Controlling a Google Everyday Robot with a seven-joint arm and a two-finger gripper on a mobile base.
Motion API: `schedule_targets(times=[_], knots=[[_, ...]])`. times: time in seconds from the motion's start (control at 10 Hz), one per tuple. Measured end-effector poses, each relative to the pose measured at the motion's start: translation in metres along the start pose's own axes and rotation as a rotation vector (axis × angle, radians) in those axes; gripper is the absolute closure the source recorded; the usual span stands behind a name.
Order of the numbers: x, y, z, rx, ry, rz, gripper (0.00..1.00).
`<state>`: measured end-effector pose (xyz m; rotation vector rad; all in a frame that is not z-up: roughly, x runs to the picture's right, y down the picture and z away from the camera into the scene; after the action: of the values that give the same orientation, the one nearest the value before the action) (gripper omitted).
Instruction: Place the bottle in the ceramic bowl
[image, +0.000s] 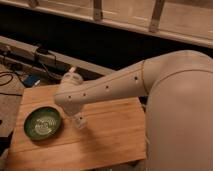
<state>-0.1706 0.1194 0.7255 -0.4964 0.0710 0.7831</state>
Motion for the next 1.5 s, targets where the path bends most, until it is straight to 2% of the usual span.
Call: schedule_targets(times=[0.3, 0.5, 0.7, 0.8, 1.1, 1.4, 1.5], knots=[[-0.055, 0.034, 0.008, -0.011, -0.012, -0.165, 1.00], [-0.084, 0.070, 0.020, -0.047, -0.012, -0.283, 1.00], [-0.093, 0.097, 0.031, -0.081, -0.004, -0.345, 1.00], [-0.093, 0.096, 0.031, -0.079, -0.003, -0.345, 0.96], [-0.093, 0.096, 0.031, -0.079, -0.003, -0.345, 0.67], [-0.092, 0.093, 0.031, -0.078, -0.003, -0.341, 0.34], [-0.092, 0.093, 0.031, -0.078, -0.002, -0.341, 0.26]])
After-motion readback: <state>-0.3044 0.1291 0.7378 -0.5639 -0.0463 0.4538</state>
